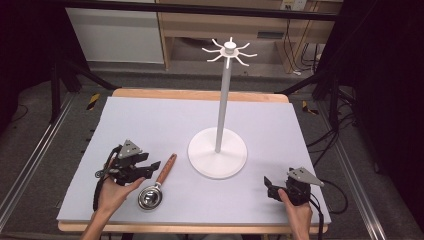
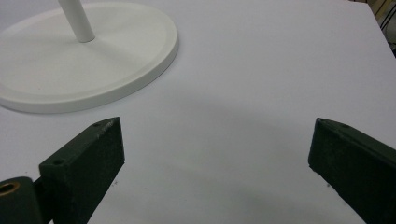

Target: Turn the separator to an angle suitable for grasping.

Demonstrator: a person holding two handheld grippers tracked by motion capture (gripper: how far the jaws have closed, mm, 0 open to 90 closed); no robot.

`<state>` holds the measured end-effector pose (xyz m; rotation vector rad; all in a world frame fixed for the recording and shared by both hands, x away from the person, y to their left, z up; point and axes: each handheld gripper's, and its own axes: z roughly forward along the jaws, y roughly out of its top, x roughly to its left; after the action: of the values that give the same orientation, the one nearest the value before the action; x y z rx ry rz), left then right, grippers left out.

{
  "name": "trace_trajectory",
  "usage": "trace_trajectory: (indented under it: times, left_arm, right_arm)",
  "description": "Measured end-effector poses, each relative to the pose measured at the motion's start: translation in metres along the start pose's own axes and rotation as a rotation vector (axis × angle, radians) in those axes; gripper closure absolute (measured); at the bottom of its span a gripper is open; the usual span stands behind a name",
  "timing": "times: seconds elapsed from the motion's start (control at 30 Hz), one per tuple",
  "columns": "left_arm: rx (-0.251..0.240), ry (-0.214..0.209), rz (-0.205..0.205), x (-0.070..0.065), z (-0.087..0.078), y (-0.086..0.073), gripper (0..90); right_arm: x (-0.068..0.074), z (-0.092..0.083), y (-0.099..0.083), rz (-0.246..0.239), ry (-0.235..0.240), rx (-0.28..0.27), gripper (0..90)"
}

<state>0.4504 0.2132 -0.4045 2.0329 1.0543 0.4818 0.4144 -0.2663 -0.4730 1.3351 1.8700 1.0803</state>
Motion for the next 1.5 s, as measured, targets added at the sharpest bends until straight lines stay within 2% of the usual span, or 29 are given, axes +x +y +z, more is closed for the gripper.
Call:
trace_trajectory:
  times: [0.47, 0.53, 0.6, 0.7, 0.93, 1.1, 1.5]
  left_arm:
    - [0.103, 0.003, 0.023, -0.008, 0.031, 0.001, 47.9]
    - [0.111, 0.002, 0.024, -0.009, 0.032, 0.001, 48.2]
    - [0.142, 0.006, 0.035, -0.01, 0.038, 0.001, 48.6]
    - [0.17, 0.002, 0.036, -0.011, 0.043, 0.0, 49.1]
    - [0.198, -0.003, 0.027, -0.012, 0.052, -0.003, 49.4]
    - [0.246, 0.002, 0.033, -0.013, 0.06, -0.007, 50.8]
    - [0.299, -0.002, 0.024, -0.015, 0.07, -0.012, 56.5]
  right_arm:
    - [0.0, 0.0, 0.001, 0.011, 0.013, 0.01, 4.1]
    - [0.0, 0.001, 0.0, 0.0, 0.01, 0.007, 4.1]
    - [0.0, 0.001, 0.0, -0.001, 0.01, 0.01, 4.1]
    - [0.0, 0.001, 0.0, 0.002, 0.013, 0.014, 4.1]
    - [0.0, 0.001, 0.0, 0.004, 0.016, 0.015, 4.2]
    - [-0.001, 0.001, 0.0, 0.008, 0.02, 0.021, 4.3]
    - [-0.002, 0.002, 0.0, 0.007, 0.022, 0.025, 4.4]
